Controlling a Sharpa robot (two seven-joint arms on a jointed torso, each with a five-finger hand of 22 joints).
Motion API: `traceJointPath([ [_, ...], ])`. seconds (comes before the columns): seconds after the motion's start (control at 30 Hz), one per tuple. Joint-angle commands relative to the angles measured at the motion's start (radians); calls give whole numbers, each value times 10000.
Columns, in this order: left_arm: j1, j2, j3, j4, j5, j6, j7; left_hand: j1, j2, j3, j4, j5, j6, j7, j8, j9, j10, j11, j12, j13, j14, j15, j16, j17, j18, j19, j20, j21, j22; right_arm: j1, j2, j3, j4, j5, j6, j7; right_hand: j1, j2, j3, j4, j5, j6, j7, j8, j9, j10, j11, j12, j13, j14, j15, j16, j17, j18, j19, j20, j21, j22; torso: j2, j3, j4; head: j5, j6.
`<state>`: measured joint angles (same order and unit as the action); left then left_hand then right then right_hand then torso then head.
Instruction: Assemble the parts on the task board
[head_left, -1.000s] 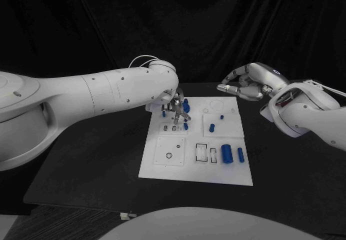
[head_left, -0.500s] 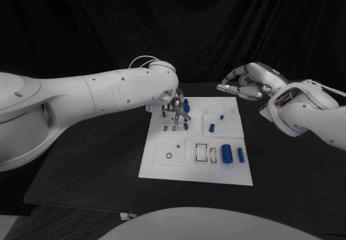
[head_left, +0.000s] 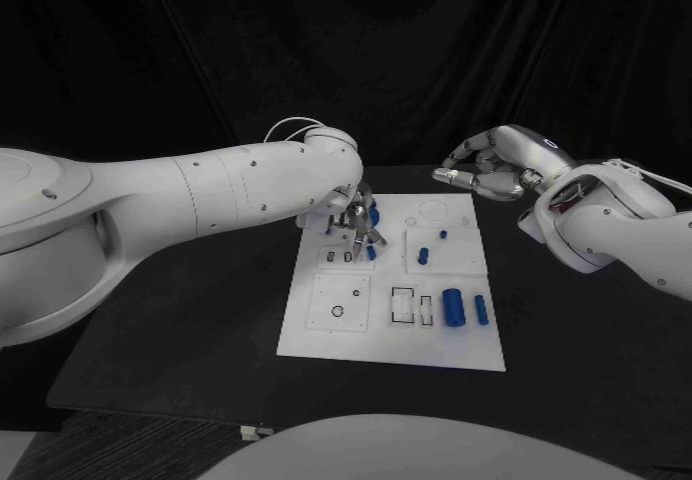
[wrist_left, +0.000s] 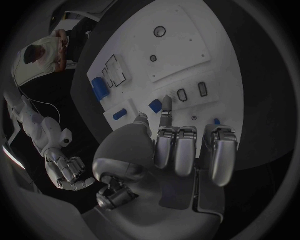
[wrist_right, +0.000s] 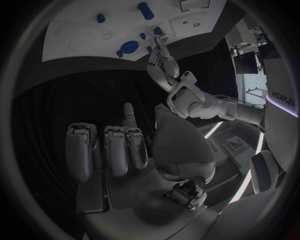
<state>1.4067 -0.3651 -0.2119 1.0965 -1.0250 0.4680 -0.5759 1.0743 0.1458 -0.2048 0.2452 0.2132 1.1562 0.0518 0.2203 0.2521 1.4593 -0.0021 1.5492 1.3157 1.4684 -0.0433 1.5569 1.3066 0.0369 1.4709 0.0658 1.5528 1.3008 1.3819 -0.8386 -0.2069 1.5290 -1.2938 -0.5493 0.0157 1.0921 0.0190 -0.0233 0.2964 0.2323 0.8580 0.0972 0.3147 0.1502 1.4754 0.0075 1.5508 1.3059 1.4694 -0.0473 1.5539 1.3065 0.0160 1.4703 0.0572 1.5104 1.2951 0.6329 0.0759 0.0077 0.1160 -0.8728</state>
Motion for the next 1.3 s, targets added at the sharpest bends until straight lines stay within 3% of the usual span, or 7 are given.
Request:
traceJointPath([
  [0.03,-50,43,9,-24,31,170,179,-105,-97,570,-138,154,165,23,-150,-20,1115,-115,216,2551,1024,-160,139,2642,-314,825,-102,86,2509,-28,2,8,-13,-12,11,-189,23,270,139,-62,185,51,22,143,129,954,76,200,2649,1014,10,169,2643,-14,704,65,108,2565,-1,4,1,2,2],
  [0.6,-224,172,9,-206,31,189,197,-64,-85,734,-237,214,149,21,-271,-2,1115,-127,216,2551,1024,-181,139,2642,-297,771,-130,52,2449,-54,9,8,-34,-12,56,-187,37,272,135,-64,190,53,24,142,130,954,81,200,2649,1014,14,169,2643,-11,697,68,97,2560,-1,9,1,-43,2],
  [0.93,-293,274,9,-360,31,91,272,-12,-80,1026,-392,581,139,28,-453,22,1115,-126,216,2551,1024,-185,139,2642,-292,758,-141,36,2431,-74,8,8,-57,-12,80,-192,37,272,135,-64,190,53,24,142,130,954,81,200,2649,1014,14,169,2643,-11,697,68,97,2560,-3,4,-1,-56,2],
  [1.3,-312,363,9,-510,31,34,348,55,-105,1209,-509,743,180,13,-517,49,1115,-139,216,2551,1024,-196,139,2642,-282,729,-150,14,2397,-96,9,8,-83,-12,82,-224,56,279,130,-63,193,59,26,143,133,954,88,200,2649,1014,20,169,2643,-10,696,73,95,2559,-5,4,-2,-58,2],
])
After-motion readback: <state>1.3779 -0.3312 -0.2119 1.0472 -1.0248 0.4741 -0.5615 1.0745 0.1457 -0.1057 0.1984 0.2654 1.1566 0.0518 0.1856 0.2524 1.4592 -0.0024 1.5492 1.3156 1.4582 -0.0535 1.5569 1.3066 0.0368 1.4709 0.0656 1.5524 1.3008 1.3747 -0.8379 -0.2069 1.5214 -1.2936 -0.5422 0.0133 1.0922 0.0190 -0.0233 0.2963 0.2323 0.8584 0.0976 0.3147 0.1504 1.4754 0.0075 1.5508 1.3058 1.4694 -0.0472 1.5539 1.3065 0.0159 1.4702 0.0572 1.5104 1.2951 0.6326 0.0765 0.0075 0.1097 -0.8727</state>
